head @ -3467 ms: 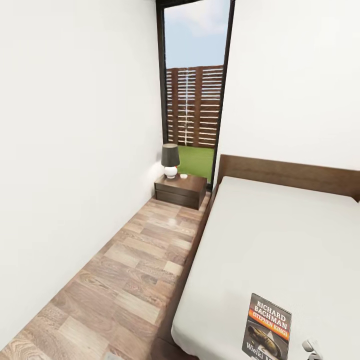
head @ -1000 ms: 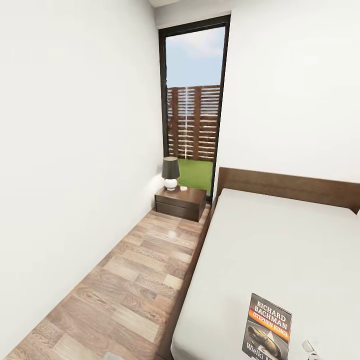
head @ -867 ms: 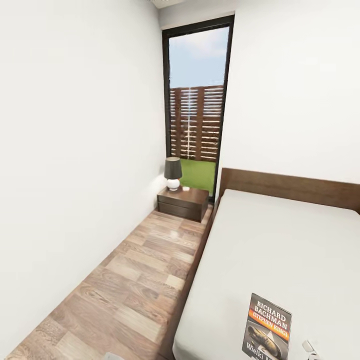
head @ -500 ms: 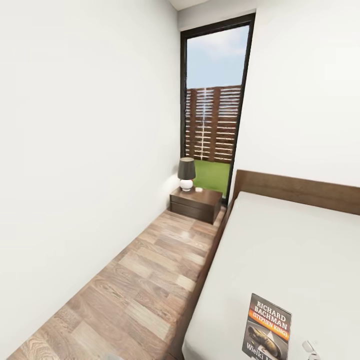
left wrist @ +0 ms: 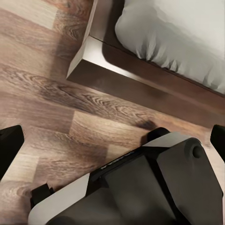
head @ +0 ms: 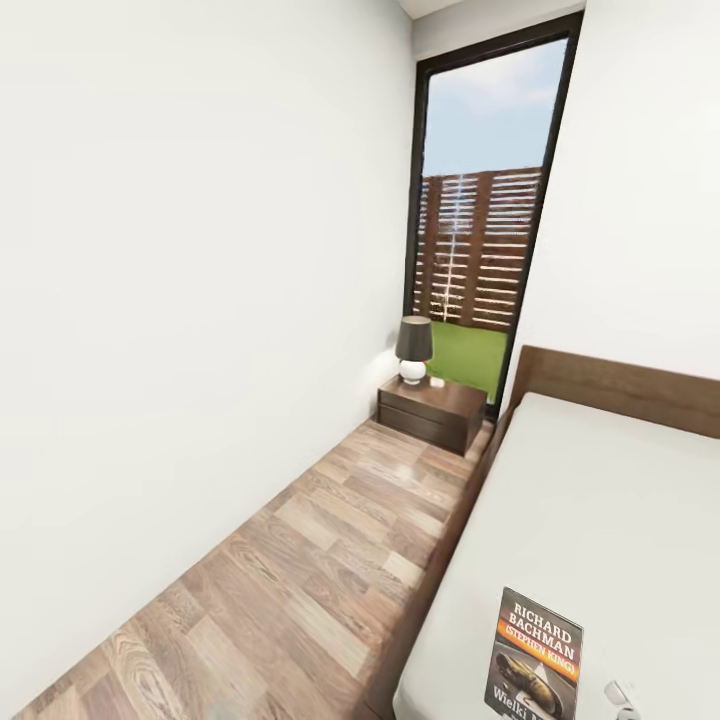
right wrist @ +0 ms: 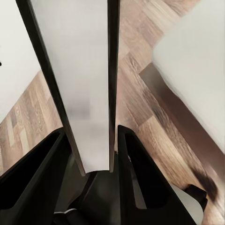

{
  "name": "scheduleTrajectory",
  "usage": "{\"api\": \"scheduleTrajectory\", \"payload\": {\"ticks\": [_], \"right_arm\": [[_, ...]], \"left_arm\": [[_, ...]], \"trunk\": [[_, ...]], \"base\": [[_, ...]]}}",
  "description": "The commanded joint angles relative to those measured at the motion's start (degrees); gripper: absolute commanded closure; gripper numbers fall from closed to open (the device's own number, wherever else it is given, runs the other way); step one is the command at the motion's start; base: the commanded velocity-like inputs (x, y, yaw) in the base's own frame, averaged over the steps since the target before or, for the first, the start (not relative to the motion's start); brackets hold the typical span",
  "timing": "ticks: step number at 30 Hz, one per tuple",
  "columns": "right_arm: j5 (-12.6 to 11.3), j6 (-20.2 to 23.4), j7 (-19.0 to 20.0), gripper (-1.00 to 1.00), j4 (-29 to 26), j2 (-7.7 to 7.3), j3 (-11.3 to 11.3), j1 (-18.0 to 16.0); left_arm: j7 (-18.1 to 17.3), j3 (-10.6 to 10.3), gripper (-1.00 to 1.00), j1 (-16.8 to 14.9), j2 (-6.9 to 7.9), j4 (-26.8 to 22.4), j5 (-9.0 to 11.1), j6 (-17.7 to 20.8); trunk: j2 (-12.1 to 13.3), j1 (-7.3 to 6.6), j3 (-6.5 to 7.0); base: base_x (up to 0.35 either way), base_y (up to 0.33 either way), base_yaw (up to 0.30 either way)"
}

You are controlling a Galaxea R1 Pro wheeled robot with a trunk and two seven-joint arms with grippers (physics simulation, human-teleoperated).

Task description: In the bedroom, move the book from the bed onto either nightstand, and place the two sandals side by side next to the bed.

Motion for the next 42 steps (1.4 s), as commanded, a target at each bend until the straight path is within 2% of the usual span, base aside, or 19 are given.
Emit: {"api": "scheduleTrajectory", "payload": {"ticks": [1,42], "right_arm": [[-0.7,0.5,0.1,1.00,-0.1,-0.05,0.2,0.0],[-0.7,0.5,0.0,1.00,-0.1,-0.05,0.1,0.0]], "left_arm": [[-0.1,-0.5,-1.00,0.0,0.00,0.1,0.3,-0.3],[-0.1,-0.5,-1.00,0.0,0.00,0.1,0.4,-0.3]], "trunk": [[0.0,0.02,-0.03],[0.0,0.02,-0.03]], "base": [[0.000,0.000,0.291],[0.000,0.000,0.292]]}}
